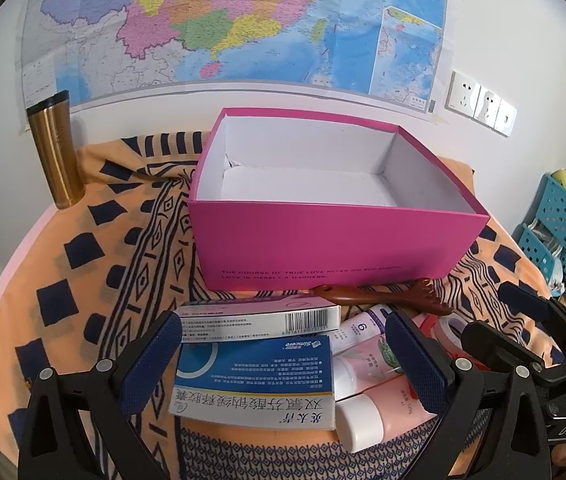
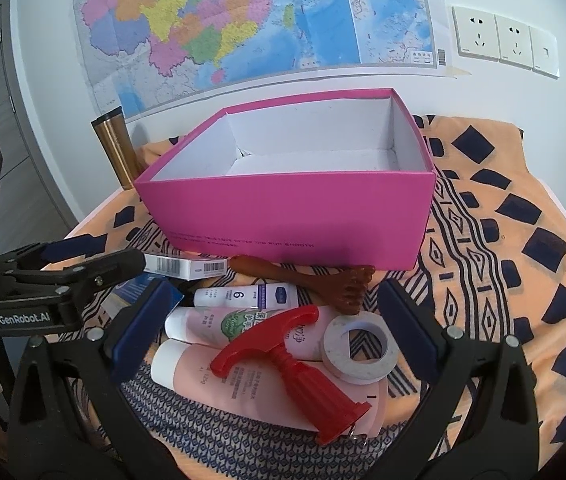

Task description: Organize rigid objects

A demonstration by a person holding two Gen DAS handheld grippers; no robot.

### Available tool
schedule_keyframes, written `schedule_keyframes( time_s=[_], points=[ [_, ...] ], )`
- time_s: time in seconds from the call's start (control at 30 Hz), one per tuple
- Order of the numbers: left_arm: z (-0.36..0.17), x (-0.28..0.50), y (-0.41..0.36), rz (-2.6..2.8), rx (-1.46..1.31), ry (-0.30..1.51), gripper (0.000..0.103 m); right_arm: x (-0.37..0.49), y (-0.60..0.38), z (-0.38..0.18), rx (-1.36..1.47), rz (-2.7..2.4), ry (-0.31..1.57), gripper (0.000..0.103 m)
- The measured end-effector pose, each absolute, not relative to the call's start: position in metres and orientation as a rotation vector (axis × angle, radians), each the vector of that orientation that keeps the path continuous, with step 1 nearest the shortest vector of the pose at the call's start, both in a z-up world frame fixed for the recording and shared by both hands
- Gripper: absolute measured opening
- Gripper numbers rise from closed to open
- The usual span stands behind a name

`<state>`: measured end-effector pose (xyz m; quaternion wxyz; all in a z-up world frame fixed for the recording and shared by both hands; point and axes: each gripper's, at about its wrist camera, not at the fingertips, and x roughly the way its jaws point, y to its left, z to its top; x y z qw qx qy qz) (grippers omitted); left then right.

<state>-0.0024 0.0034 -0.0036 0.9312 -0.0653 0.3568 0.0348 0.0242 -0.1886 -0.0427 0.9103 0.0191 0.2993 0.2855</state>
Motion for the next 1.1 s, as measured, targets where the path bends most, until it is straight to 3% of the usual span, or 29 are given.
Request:
schedule_keyframes(
  time_s=[1.1],
  points=[
    [-0.0039,-0.0018,0.0028,0.073,-0.135,0.727,0.103,0.0264,-0.1866,-0.0425,0.065,0.617,0.625,0.103]
  ],
)
